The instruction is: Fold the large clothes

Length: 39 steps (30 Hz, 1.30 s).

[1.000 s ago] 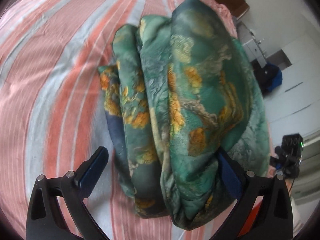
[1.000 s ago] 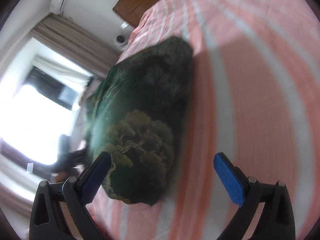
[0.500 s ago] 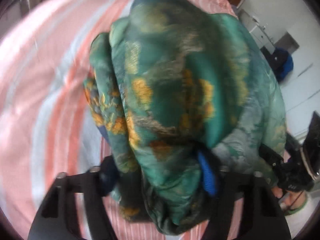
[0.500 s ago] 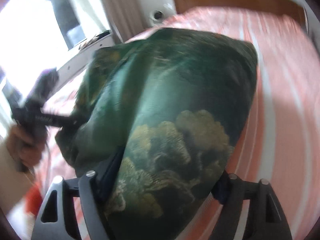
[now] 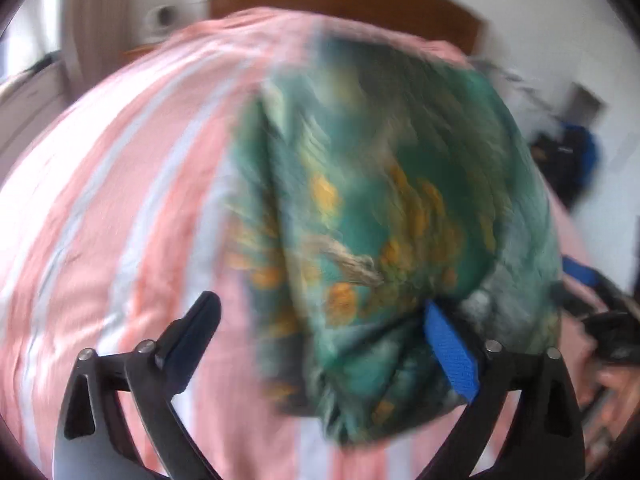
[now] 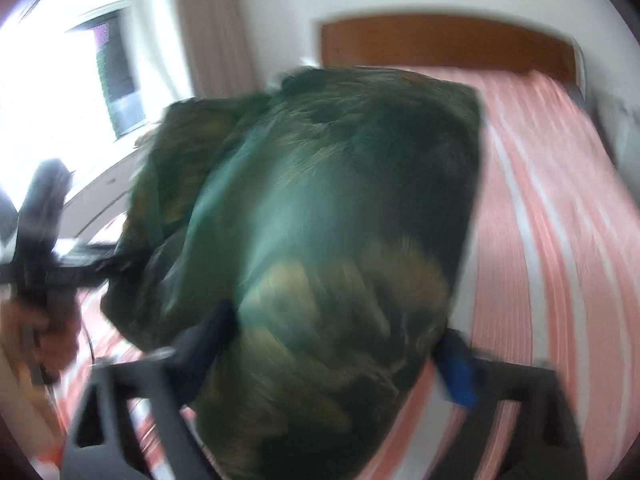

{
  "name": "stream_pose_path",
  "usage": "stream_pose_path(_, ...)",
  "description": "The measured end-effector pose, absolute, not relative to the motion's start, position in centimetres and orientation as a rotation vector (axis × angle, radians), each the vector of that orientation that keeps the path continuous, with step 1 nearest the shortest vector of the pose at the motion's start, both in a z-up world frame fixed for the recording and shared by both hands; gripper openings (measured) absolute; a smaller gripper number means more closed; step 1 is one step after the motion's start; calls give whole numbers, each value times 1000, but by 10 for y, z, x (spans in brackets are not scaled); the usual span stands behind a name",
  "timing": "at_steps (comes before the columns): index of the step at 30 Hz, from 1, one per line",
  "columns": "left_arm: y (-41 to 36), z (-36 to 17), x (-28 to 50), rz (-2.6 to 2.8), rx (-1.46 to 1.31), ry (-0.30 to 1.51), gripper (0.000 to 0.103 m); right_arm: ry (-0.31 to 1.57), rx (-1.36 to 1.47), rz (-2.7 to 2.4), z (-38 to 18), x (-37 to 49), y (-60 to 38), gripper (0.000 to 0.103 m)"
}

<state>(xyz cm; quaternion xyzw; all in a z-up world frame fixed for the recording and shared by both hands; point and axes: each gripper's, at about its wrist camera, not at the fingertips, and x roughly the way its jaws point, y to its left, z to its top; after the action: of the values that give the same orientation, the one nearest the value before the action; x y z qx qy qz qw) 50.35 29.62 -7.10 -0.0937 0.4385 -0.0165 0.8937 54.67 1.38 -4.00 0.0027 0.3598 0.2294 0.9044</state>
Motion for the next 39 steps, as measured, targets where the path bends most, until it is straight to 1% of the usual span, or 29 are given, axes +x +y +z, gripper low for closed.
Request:
stream_pose_path(1, 299, -77, 500, -16, -199, 920, 98, 765, 9, 426, -48, 558, 6, 102)
stream_pose_path(3, 302, -72, 480, -52, -243, 858, 98, 788, -8, 396, -57, 561, 2, 102)
stream_pose_path(6, 292, -50, 444, -39, -188, 770, 99, 737, 3, 412, -52, 541, -10, 101)
stream_pose_path(8, 277, -36, 411, -19, -120, 711, 99, 700, 0, 402, -50, 513, -20, 102)
stream_pose_path(10, 264, -21, 387, 35, -40, 645, 103, 660, -18, 393, -44, 486, -30, 102)
stream_pose_path(13, 248, -3, 333, 112, 48, 538, 103, 595, -51, 364, -32, 428, -39, 102)
stream_pose_path(14, 241, 2, 320, 116, 56, 527, 103, 581, -52, 362, -30, 412, -40, 102)
stream_pose_path(17, 234, 8, 312, 125, 48, 543, 103, 530, -43, 353, -26, 366, -56, 102)
stream_pose_path(21, 210, 10, 281, 140, 37, 521, 103, 474, -61, 305, -24, 311, -75, 102)
stream_pose_path(26, 191, -2, 249, 144, 2, 515, 103, 377, -23, 261, -17, 262, -91, 102)
stream_pose_path(27, 188, -4, 245, 139, -1, 525, 103, 385, -19, 271, -18, 259, -92, 102)
stream_pose_path(31, 178, -12, 239, 145, 1, 581, 103, 541, -16, 312, -31, 254, -85, 102)
stream_pose_path(39, 168, -24, 220, 162, 8, 665, 103, 582, -30, 255, -33, 240, -65, 102)
